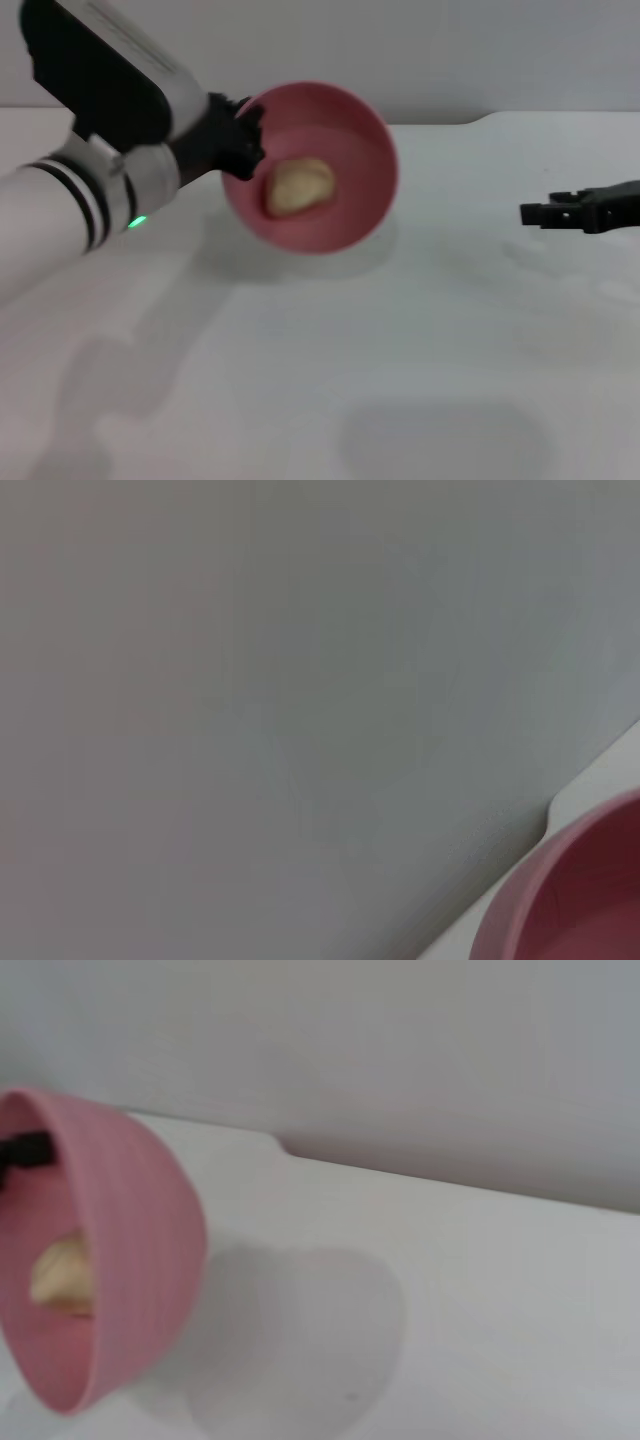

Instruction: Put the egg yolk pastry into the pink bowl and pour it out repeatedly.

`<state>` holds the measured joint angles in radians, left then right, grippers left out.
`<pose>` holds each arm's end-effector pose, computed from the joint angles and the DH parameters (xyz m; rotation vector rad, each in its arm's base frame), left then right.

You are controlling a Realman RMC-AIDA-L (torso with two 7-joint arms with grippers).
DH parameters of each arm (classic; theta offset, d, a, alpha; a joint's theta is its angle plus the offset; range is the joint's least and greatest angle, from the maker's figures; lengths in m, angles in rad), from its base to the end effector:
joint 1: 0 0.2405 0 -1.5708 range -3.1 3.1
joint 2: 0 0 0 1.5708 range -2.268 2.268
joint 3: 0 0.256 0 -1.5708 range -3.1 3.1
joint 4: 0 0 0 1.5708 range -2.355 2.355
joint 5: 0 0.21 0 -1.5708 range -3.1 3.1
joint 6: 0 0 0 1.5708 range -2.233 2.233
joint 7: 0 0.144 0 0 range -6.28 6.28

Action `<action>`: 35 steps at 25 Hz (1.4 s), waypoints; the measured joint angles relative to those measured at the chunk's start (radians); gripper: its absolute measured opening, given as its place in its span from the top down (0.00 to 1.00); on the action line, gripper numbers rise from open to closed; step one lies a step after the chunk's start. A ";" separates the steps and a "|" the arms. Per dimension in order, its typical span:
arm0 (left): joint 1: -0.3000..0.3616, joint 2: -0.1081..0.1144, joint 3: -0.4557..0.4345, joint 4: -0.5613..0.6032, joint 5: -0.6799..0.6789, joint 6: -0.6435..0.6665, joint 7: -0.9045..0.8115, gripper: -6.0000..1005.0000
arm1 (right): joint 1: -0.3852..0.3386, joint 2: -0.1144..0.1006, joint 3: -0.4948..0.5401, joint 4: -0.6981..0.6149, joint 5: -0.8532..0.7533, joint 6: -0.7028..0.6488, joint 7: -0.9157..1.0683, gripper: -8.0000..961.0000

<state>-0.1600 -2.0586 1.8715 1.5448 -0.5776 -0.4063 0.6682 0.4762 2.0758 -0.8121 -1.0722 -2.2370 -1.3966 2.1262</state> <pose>-0.1617 0.3466 -0.0214 -2.1861 -0.2842 -0.1984 0.2704 0.3600 0.0532 -2.3995 1.1701 0.3038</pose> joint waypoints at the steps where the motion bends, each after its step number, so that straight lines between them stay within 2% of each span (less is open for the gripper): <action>1: 0.004 -0.001 0.024 -0.004 0.008 0.041 0.018 0.99 | -0.006 0.000 0.012 0.005 0.000 0.003 -0.002 0.41; 3: 0.009 -0.003 0.079 -0.023 0.051 0.134 0.043 0.99 | -0.016 -0.001 0.033 0.014 0.001 0.007 -0.003 0.41; 6: 0.012 -0.008 0.183 -0.090 0.189 0.339 0.050 1.00 | -0.025 -0.002 0.053 0.022 0.004 0.009 -0.003 0.41; 11: -0.006 -0.013 0.290 -0.252 0.344 0.646 0.144 0.99 | -0.029 -0.002 0.059 0.031 0.005 0.010 -0.003 0.41; 13: -0.015 -0.016 0.326 -0.322 0.353 0.769 0.254 0.99 | -0.029 -0.002 0.059 0.034 0.005 0.010 -0.004 0.41; 14: -0.026 -0.018 0.359 -0.386 0.344 0.883 0.380 0.99 | -0.030 -0.002 0.059 0.034 0.005 0.010 -0.004 0.41; 18: -0.089 -0.020 0.481 -0.555 0.213 1.130 0.746 0.99 | -0.033 -0.001 0.059 0.037 0.012 0.010 -0.004 0.41; 22: -0.125 -0.020 0.560 -0.613 0.079 1.198 0.964 0.99 | -0.037 0.000 0.054 0.040 0.027 0.010 -0.004 0.41; 29: -0.121 -0.020 0.568 -0.634 0.064 1.284 1.121 0.99 | -0.037 0.000 0.049 0.058 0.053 0.010 -0.005 0.41; 33: -0.119 -0.020 0.565 -0.631 -0.023 1.291 1.086 0.99 | -0.038 0.000 0.035 0.058 0.077 0.004 -0.021 0.41; 35: -0.119 -0.020 0.555 -0.601 -0.148 1.297 0.990 0.99 | -0.038 0.001 0.015 0.059 0.082 0.001 -0.027 0.41</action>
<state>-0.2791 -2.0782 2.4264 0.9439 -0.7253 0.8910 1.6580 0.4385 2.0765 -0.7972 -1.0135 -2.1552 -1.3957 2.0996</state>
